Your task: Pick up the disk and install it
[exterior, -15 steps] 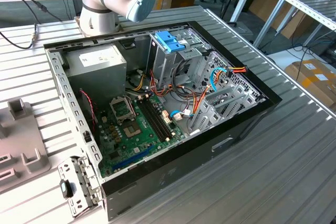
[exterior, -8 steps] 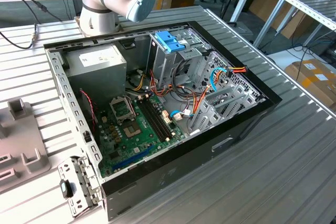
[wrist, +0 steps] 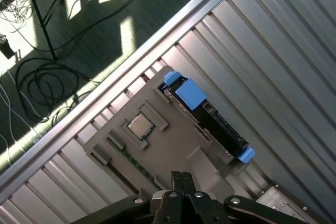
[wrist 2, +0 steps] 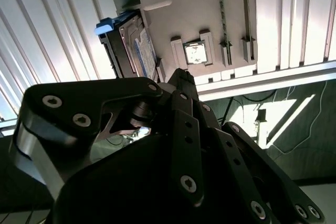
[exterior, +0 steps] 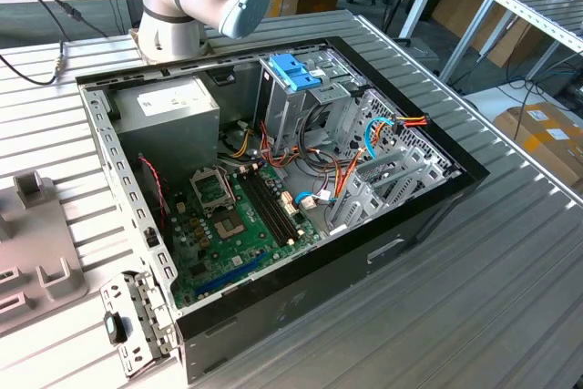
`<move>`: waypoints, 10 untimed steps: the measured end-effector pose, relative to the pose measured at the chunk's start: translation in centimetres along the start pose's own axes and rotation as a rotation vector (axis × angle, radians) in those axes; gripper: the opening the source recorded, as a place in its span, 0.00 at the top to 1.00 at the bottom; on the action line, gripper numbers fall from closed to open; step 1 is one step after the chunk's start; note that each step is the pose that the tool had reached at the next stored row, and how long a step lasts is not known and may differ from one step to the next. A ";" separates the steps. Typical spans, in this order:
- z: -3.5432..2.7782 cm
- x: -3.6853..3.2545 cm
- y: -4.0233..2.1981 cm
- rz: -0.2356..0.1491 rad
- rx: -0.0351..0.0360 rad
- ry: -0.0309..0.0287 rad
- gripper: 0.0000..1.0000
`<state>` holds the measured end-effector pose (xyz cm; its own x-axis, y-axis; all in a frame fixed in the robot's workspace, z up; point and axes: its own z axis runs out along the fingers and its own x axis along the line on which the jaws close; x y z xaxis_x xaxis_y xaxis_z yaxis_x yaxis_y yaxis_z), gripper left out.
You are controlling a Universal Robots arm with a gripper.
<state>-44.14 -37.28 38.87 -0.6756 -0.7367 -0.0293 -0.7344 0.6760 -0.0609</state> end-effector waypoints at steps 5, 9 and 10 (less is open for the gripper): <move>0.00 0.00 0.00 -0.016 -0.0004 -0.0010 0.89; 0.00 0.00 0.00 -0.030 -0.0008 -0.0019 0.89; 0.00 0.00 0.00 -0.035 -0.0010 -0.0021 0.89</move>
<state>-44.14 -37.28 38.87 -0.6495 -0.7598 -0.0293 -0.7575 0.6499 -0.0610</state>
